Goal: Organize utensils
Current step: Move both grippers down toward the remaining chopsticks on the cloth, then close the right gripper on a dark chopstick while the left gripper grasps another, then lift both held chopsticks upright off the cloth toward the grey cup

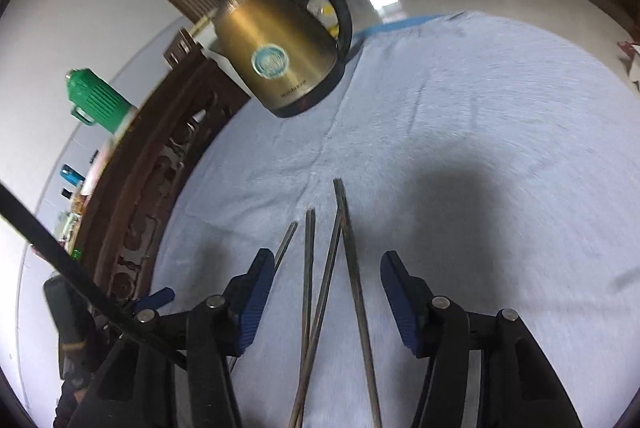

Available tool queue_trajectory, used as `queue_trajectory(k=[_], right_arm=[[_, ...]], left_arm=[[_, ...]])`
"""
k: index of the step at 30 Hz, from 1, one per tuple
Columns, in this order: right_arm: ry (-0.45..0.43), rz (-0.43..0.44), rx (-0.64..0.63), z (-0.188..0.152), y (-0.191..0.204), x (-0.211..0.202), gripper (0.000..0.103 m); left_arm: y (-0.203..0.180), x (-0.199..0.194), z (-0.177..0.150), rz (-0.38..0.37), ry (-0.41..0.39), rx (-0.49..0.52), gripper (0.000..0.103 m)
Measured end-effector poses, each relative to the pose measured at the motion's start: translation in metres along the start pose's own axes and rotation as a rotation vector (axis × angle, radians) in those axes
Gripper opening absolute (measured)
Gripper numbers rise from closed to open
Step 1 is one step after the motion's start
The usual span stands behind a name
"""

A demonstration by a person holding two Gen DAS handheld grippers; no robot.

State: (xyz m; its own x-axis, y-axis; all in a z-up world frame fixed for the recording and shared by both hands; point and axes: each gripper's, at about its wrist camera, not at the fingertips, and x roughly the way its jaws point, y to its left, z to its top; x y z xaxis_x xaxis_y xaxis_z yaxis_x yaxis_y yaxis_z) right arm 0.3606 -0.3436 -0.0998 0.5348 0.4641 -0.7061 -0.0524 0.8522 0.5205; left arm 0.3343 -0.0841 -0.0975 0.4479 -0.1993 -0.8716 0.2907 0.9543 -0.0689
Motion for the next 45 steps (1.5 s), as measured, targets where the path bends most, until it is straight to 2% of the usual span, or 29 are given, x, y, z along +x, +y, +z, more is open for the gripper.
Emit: queue_trajectory(k=[5, 8, 11, 13, 14, 16, 19, 20, 21, 23, 24, 27, 30, 34, 39, 45], right_arm=[[0.086, -0.004, -0.003, 0.028, -0.005, 0.052, 0.048], [0.118, 0.0, -0.001, 0.04, -0.005, 0.073, 0.044], [0.137, 0.015, -0.005, 0.051, -0.001, 0.093, 0.044], [0.152, 0.008, -0.016, 0.056, 0.004, 0.103, 0.044], [0.165, -0.006, -0.025, 0.057, 0.006, 0.109, 0.041], [0.207, -0.064, -0.053, 0.056, 0.008, 0.123, 0.031], [0.192, -0.115, -0.112, 0.055, 0.014, 0.124, 0.012], [0.193, -0.136, -0.117, 0.054, 0.013, 0.123, 0.007], [0.186, -0.137, -0.114, 0.053, 0.012, 0.121, 0.007], [0.169, -0.129, -0.097, 0.05, 0.008, 0.113, 0.007], [0.154, -0.118, -0.086, 0.048, 0.006, 0.106, 0.007], [0.104, -0.089, -0.054, 0.041, 0.0, 0.08, 0.007], [0.038, -0.069, -0.034, 0.031, -0.007, 0.046, 0.007], [-0.068, -0.052, 0.003, 0.014, -0.011, -0.008, 0.007], [-0.246, -0.031, 0.019, -0.018, -0.002, -0.088, 0.007], [-0.425, -0.006, -0.014, -0.07, 0.03, -0.161, 0.007]], left_arm=[[-0.01, 0.041, 0.028, -0.034, 0.058, 0.028, 0.074], [-0.015, 0.056, 0.039, -0.073, 0.067, 0.026, 0.074], [-0.024, 0.067, 0.048, -0.094, 0.072, 0.045, 0.072], [-0.029, 0.074, 0.054, -0.101, 0.077, 0.061, 0.066], [-0.03, 0.079, 0.055, -0.104, 0.092, 0.066, 0.058], [-0.029, 0.079, 0.057, -0.102, 0.073, 0.075, 0.052], [-0.027, 0.081, 0.063, -0.102, 0.069, 0.074, 0.038], [-0.026, 0.082, 0.065, -0.104, 0.069, 0.072, 0.028], [-0.025, 0.083, 0.066, -0.107, 0.068, 0.069, 0.018], [-0.024, 0.084, 0.068, -0.13, 0.07, 0.057, 0.008], [-0.024, 0.084, 0.068, -0.131, 0.066, 0.057, 0.006], [-0.026, 0.083, 0.064, -0.111, 0.051, 0.065, 0.006], [-0.018, 0.063, 0.056, -0.11, 0.0, 0.031, 0.006], [0.005, 0.017, 0.043, -0.089, -0.096, -0.032, 0.006], [0.038, -0.061, 0.019, -0.051, -0.263, -0.123, 0.006], [0.043, -0.134, -0.021, -0.006, -0.428, -0.144, 0.006]])
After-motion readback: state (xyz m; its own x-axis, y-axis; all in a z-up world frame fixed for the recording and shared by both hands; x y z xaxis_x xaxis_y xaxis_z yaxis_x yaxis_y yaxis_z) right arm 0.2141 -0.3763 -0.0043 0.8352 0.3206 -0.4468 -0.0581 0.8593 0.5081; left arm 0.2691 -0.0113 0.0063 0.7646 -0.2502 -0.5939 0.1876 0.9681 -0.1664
